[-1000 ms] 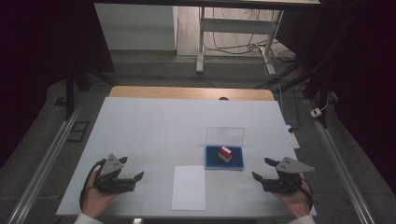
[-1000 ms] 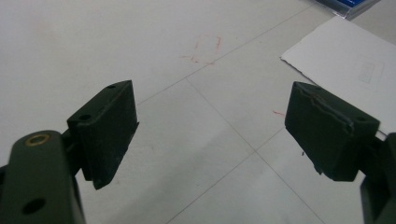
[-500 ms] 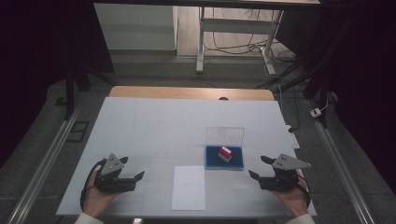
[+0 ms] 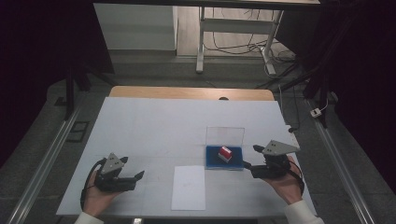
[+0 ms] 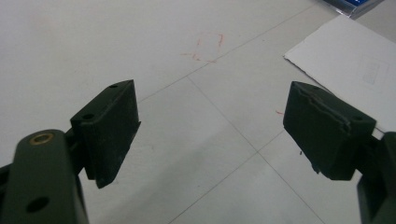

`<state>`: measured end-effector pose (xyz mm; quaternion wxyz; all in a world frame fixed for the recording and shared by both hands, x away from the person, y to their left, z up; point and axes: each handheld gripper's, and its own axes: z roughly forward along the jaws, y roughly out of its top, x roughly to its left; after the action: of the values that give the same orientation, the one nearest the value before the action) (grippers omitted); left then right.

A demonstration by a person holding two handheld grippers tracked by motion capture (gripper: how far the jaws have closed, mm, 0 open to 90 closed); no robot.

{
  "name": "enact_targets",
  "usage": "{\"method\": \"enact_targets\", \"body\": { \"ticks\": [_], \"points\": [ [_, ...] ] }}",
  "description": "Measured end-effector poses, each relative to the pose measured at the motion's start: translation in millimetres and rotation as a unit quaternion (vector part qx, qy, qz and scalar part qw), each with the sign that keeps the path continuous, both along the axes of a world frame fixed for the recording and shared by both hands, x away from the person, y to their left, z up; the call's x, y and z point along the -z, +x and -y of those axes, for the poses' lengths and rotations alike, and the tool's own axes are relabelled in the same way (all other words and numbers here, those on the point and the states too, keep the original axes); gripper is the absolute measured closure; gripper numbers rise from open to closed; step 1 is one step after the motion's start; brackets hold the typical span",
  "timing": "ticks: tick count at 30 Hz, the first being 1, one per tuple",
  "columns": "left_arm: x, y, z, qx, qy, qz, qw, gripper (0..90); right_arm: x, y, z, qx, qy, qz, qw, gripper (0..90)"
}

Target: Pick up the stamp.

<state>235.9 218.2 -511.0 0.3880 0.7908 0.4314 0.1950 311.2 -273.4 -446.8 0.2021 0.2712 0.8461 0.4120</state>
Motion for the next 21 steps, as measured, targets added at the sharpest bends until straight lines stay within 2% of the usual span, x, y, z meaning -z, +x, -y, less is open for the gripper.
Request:
{"method": "enact_targets", "body": {
  "ticks": [12, 13, 16, 19, 21],
  "points": [
    [0.4, 0.7, 0.0, 0.000, -0.001, -0.003, 1.0000, 18.9, -13.2, 20.7, -35.7, -0.018, -0.008, -0.027, 0.9994, 27.9],
    [0.4, 0.8, 0.1, -0.001, 0.000, -0.003, 1.0000, 18.9, -13.7, 22.2, -38.1, -0.018, -0.016, -0.028, 0.9993, 28.0],
    [0.6, 1.1, 0.1, 0.001, 0.002, -0.004, 1.0000, 19.0, -12.8, 27.1, -44.3, -0.018, -0.022, -0.034, 0.9990, 28.2],
    [0.4, 0.6, -0.5, 0.002, 0.000, -0.004, 1.0000, 19.1, -9.5, 29.9, -47.1, -0.014, -0.012, -0.033, 0.9993, 29.8],
    [0.7, 0.6, -0.7, 0.003, 0.001, -0.004, 1.0000, 19.2, -5.8, 32.8, -50.1, -0.020, -0.021, -0.040, 0.9988, 29.6]
  ]
}}
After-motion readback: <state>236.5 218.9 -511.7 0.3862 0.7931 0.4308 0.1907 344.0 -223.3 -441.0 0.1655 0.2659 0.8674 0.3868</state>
